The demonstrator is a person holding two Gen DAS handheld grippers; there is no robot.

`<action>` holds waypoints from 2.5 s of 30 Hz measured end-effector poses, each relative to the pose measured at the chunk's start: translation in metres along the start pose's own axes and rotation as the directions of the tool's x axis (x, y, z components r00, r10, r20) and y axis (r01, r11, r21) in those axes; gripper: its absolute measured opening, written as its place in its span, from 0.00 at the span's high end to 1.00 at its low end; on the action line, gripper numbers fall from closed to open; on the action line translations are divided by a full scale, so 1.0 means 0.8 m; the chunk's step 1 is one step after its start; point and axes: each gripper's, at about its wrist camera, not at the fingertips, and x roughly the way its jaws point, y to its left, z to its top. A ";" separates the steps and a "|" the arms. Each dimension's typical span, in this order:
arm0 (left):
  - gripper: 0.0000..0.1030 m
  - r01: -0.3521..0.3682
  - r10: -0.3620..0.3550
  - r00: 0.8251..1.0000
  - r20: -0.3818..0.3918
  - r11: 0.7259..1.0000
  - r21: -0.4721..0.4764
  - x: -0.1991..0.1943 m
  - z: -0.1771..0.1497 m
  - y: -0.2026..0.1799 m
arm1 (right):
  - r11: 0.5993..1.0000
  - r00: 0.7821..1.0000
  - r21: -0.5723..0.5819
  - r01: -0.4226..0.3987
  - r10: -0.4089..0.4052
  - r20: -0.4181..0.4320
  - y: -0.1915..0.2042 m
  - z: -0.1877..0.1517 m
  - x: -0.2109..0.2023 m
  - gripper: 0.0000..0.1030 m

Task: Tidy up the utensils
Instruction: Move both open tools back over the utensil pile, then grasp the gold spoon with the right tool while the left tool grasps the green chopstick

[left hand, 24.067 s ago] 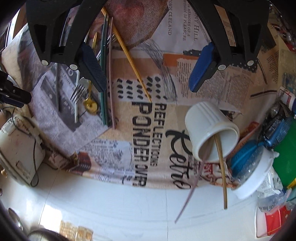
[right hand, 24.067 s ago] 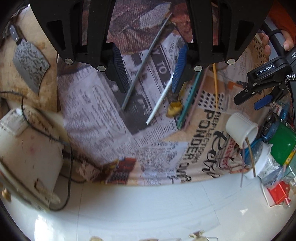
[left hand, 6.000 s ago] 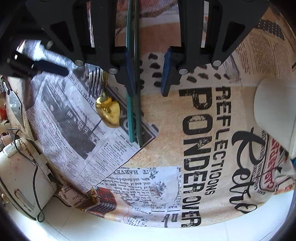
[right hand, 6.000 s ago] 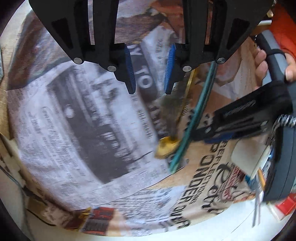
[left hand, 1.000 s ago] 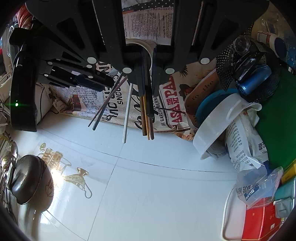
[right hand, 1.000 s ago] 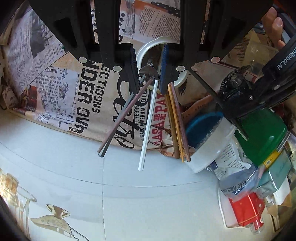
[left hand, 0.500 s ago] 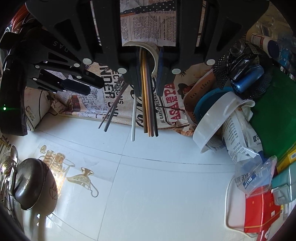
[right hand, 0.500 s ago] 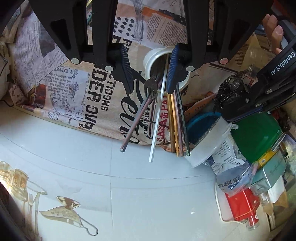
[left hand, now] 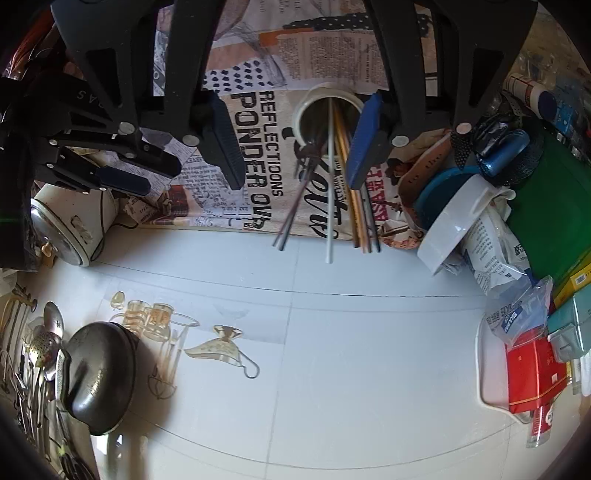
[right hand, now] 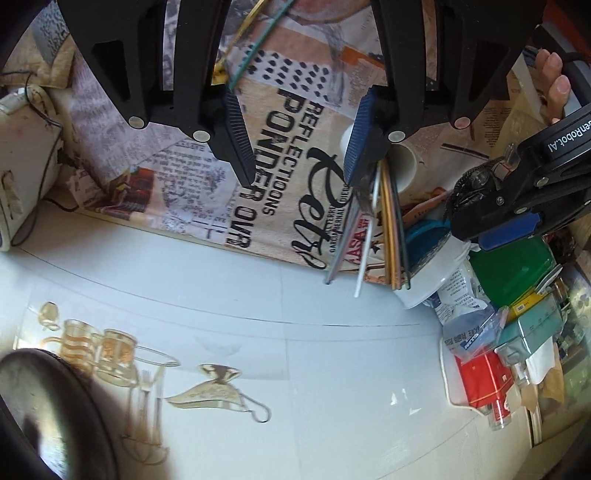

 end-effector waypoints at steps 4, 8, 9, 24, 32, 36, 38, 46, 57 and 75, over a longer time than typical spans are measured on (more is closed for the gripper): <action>0.36 -0.007 0.007 1.000 -0.001 1.000 0.008 0.003 -0.007 -0.028 | 1.000 1.000 0.010 0.026 -0.026 -0.003 -0.028 -0.012 -0.013 0.54; 0.34 -0.006 0.007 1.000 -0.022 1.000 0.008 0.013 -0.017 -0.051 | 0.998 0.998 0.024 0.057 -0.056 -0.031 -0.061 -0.032 -0.016 0.53; 0.33 -0.006 0.006 1.000 -0.030 1.000 0.006 0.017 -0.020 -0.056 | 0.997 0.997 0.029 0.066 -0.064 -0.043 -0.069 -0.037 -0.015 0.53; 0.31 -0.033 0.033 0.970 -0.243 0.999 0.007 0.104 -0.097 -0.098 | 0.990 0.951 0.101 0.098 -0.063 -0.302 -0.137 -0.130 0.064 0.53; 0.31 -0.080 0.073 0.938 -0.339 0.997 -0.008 0.135 -0.138 -0.089 | 0.996 0.915 0.074 0.049 -0.015 -0.403 -0.121 -0.165 0.119 0.53; 0.31 -0.097 0.086 0.925 -0.371 0.995 -0.013 0.143 -0.154 -0.086 | 0.994 0.924 0.008 0.110 -0.099 -0.370 -0.117 -0.174 0.124 0.53; 0.31 -0.100 0.087 0.921 -0.380 0.995 -0.017 0.146 -0.159 -0.085 | 0.992 0.927 -0.006 0.129 -0.123 -0.355 -0.123 -0.176 0.121 0.53; 0.31 -0.099 0.076 0.915 -0.395 0.994 -0.038 0.153 -0.168 -0.086 | 0.988 0.911 0.126 0.093 -0.033 -0.412 -0.172 -0.178 0.113 0.52; 0.31 -0.117 0.103 0.907 -0.409 0.993 -0.010 0.152 -0.172 -0.085 | 0.998 0.920 0.018 0.064 -0.052 -0.389 -0.112 -0.173 0.137 0.52; 0.31 -0.095 0.081 0.906 -0.416 0.995 -0.013 0.152 -0.178 -0.083 | 0.994 0.901 -0.002 0.112 -0.102 -0.421 -0.156 -0.170 0.139 0.53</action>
